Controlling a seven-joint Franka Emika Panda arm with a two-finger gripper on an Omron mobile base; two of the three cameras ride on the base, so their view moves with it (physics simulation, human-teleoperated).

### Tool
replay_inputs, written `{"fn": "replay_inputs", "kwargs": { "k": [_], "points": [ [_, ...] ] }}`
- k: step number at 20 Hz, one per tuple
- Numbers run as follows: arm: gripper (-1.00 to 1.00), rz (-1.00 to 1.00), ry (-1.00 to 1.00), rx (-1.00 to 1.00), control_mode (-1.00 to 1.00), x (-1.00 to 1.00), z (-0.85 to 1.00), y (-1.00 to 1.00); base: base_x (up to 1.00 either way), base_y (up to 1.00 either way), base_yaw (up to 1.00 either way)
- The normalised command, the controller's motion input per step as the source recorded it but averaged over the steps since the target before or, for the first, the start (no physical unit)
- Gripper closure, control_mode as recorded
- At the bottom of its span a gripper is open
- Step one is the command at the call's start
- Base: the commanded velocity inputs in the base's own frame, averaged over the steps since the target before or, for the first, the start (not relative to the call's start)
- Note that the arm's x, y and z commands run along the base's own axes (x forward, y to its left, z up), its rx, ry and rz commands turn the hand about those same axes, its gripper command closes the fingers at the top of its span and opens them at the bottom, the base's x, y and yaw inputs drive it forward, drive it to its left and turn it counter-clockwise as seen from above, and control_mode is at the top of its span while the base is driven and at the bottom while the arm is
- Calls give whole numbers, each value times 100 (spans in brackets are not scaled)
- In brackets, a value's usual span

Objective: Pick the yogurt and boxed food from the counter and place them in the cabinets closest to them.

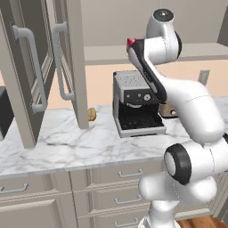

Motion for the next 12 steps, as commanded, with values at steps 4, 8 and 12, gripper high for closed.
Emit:
{"fn": "replay_inputs", "kwargs": {
  "k": [4, 8, 12],
  "points": [
    [-100, 0, -15, -2, -100, -100, -25, 3, 0, 0, 0],
    [-100, 0, -34, -4, -100, -99, -3, 0, 0, 0, 0],
    [-100, 0, -41, -3, -100, -92, 10, 0, 0, 0, 0]
  ]
}}
